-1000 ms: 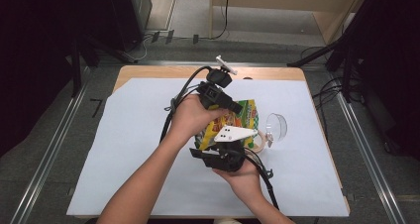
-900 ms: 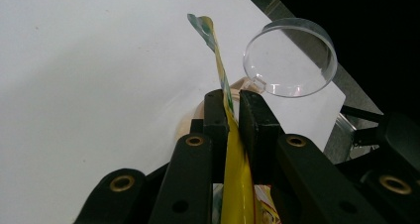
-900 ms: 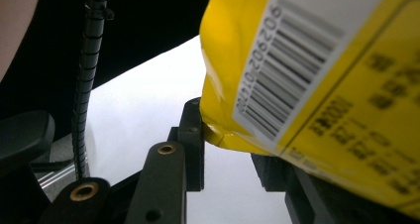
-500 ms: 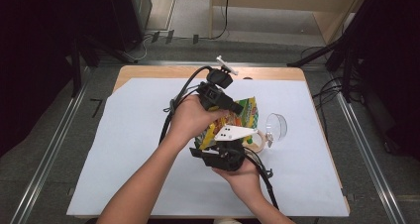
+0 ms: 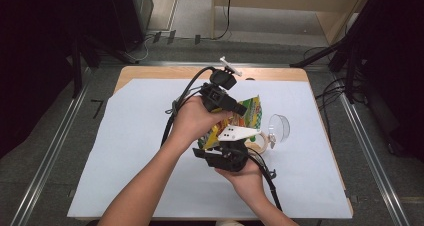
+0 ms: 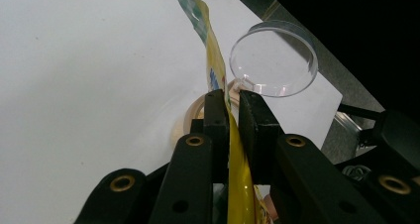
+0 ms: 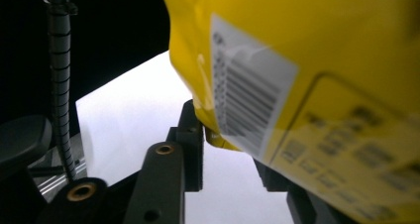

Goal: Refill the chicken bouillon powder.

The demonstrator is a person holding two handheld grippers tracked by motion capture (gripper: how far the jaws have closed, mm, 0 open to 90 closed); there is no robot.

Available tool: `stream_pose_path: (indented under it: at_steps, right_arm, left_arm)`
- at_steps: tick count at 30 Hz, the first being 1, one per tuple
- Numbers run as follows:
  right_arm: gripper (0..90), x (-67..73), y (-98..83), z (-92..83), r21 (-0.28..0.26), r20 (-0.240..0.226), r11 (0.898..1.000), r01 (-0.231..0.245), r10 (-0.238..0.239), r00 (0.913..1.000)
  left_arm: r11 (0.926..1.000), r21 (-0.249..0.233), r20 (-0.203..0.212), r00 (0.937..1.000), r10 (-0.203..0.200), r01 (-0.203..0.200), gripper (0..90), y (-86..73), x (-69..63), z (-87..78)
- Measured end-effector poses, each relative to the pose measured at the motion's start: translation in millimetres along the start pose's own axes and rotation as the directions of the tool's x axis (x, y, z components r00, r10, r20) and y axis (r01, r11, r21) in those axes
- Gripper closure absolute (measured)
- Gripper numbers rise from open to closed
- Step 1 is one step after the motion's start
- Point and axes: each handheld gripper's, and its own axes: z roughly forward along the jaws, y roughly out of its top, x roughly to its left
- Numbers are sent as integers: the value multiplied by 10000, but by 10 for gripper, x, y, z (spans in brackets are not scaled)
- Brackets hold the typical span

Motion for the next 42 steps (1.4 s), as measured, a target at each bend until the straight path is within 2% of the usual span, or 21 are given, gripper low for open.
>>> stream_pose_path:
  at_steps: [12, 18, 42]
  right_arm:
    - [680, 8, 35, -50, -111, -248, 9997, -201, 198, 9995]
    - [669, 42, 52, -52, -41, -102, 10000, 80, -80, 9999]
    - [675, 70, 27, -30, -59, -90, 9999, 116, -117, 9999]
  left_arm:
    - [9991, 244, 81, 9993, -359, 356, 826, 55, 132, 74]
    - [9980, 314, 117, 9984, -556, 552, 824, 53, 186, 71]
    - [9978, 464, 84, 9989, -470, 466, 822, 43, 182, 84]
